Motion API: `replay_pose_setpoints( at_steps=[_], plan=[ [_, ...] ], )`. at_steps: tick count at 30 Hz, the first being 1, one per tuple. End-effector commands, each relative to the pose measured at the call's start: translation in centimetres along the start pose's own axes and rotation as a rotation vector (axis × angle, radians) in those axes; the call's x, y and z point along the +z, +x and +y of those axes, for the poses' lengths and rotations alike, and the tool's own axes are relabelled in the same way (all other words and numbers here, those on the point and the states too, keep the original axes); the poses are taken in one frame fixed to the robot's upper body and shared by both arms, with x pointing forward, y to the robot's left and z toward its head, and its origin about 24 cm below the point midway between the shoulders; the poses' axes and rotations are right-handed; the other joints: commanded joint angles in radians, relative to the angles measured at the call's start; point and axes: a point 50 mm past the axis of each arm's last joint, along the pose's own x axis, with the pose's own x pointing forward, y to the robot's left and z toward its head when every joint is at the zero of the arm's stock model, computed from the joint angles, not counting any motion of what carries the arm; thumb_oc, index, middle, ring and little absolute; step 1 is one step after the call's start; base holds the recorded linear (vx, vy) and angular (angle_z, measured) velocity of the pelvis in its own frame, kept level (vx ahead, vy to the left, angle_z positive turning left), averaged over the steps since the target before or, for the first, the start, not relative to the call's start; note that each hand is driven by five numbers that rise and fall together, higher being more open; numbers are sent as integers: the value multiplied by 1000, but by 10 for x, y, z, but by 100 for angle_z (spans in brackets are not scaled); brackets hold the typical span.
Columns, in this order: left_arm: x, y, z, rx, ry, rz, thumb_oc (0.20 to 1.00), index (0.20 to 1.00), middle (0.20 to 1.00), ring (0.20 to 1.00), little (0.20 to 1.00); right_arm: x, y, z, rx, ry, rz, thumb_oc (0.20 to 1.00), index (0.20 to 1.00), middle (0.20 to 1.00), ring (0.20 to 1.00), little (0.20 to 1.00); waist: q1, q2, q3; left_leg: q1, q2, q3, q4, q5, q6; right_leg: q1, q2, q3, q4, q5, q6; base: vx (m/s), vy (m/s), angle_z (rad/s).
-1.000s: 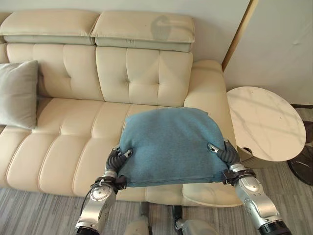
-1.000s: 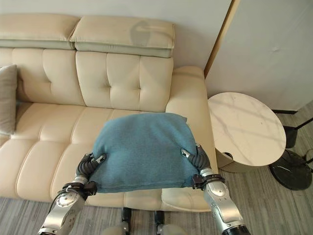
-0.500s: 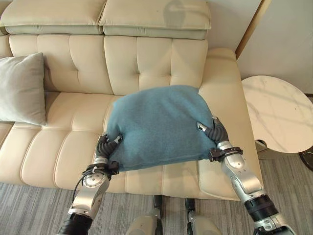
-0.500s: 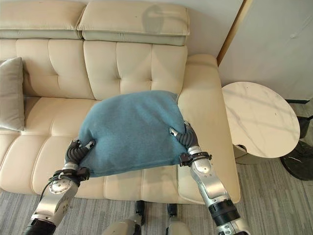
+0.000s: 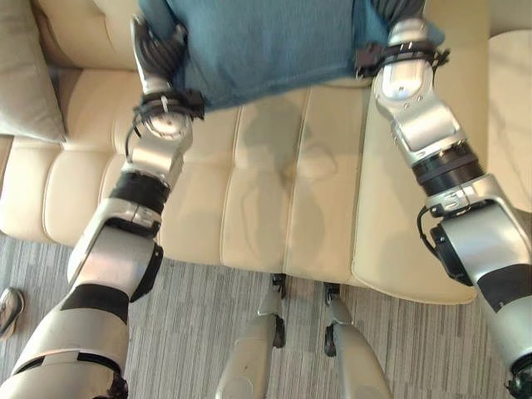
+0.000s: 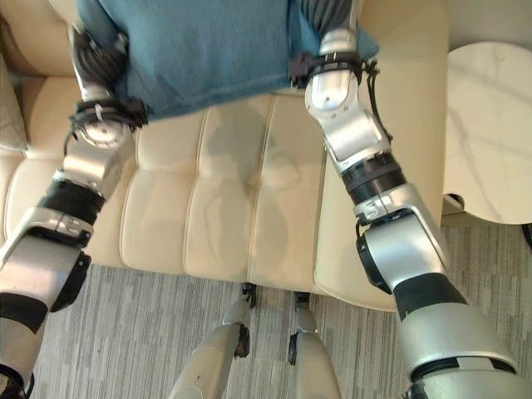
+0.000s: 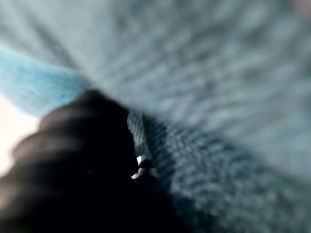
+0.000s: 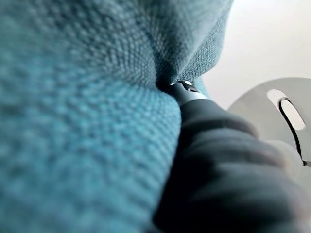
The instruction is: Pick up all the scattered cushions and arrange them neatly on the sofa.
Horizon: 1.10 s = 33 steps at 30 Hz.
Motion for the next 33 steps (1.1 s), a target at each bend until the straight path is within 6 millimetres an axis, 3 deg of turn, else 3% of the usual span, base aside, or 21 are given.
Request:
replay_pose_setpoints(
  at_steps=[1,2,3,7,8,14,17,20,23,25,30,31,32,33],
  plan=[
    [75,28,-7,-26,65,-249,1000,1000,1000,1000,1000,49,14,15,32,97,-173,1000,1000,1000,1000,1000,17,-37,15,11,-27,-3,7,-96,-78,-79,-65,23,137,-116,82,-30,-21,11],
    [74,35,2,-22,133,-225,1000,1000,1000,1000,1000,36,16,10,43,109,-112,1000,1000,1000,1000,1000,12,-28,39,-17,-29,-10,9,-88,-78,-110,-64,31,148,-118,81,-14,-11,12],
    [75,35,2,-22,132,-227,1000,1000,1000,1000,1000,36,16,10,42,109,-112,1000,1000,1000,1000,1000,12,-29,38,-19,-29,-10,9,-87,-78,-113,-64,30,150,-119,81,-26,5,11],
    [47,37,20,-33,204,-127,1000,1000,1000,1000,1000,-1,2,10,110,156,32,1000,1000,1000,1000,1000,2,-16,69,-55,-37,-13,10,-76,-77,-152,-58,39,166,-123,80,-1,0,2],
    [25,34,29,-38,214,-54,1000,1000,1000,1000,1000,-16,-10,13,156,159,80,1000,1000,1000,1000,1000,-8,-14,76,-65,-37,-13,8,-75,-77,-167,-54,44,173,-125,78,7,7,5],
    [-35,5,47,-61,191,101,1000,1000,1000,1000,1000,-68,-56,18,225,160,251,1000,1000,1000,1000,1000,-20,-13,98,-61,-41,-12,8,-75,-76,-166,-48,52,176,-127,73,-4,0,31],
    [-55,-17,58,-78,172,104,1000,1000,1000,1000,1000,-89,-81,7,250,127,292,1000,1000,1000,1000,1000,-22,-18,101,-23,-38,-6,5,-82,-78,-131,-46,53,168,-126,71,-22,5,-15],
    [-66,-31,63,-76,133,122,1000,1000,1000,1000,1000,-95,-92,-1,256,115,294,1000,1000,1000,1000,1000,-22,-23,97,-1,-38,-4,4,-82,-78,-107,-44,50,162,-121,71,-20,3,-17],
    [-82,-59,73,-85,80,131,1000,1000,1000,1000,1000,-104,-116,-21,245,98,299,1000,1000,1000,1000,1000,-19,-35,82,43,-38,-2,4,-96,-75,-63,-44,41,159,-124,69,16,-2,-6],
    [-102,-88,84,-84,51,199,1000,1000,1000,1000,1000,-116,-143,-37,238,80,344,1000,1000,1000,1000,1000,-23,-46,65,81,-37,3,4,-107,-72,-21,-46,32,152,-126,69,34,12,-5],
    [-158,-187,119,-116,65,490,1000,1000,1000,1000,1000,-144,-243,-73,261,118,599,1000,1000,1000,1000,1000,-50,-80,-8,213,-32,16,5,-152,-51,118,-60,19,128,-130,77,69,33,-12],
    [-158,-187,119,-116,66,490,1000,1000,1000,1000,1000,-144,-243,-73,261,118,599,1000,1000,1000,1000,1000,-50,-80,-8,212,-32,16,5,-152,-51,118,-60,19,127,-130,77,73,80,-7],
    [-176,-224,140,-118,109,627,1000,1000,1000,1000,1000,-153,-286,-91,280,94,734,1000,1000,1000,1000,1000,-70,-93,-35,264,-30,27,17,-179,-40,173,-66,15,123,-136,82,30,50,-5],
    [-176,-225,140,-118,109,628,1000,1000,1000,1000,1000,-153,-286,-91,280,94,735,1000,1000,1000,1000,1000,-70,-93,-37,261,-30,27,18,-177,-40,172,-66,16,120,-132,82,87,154,-21]
  ],
)
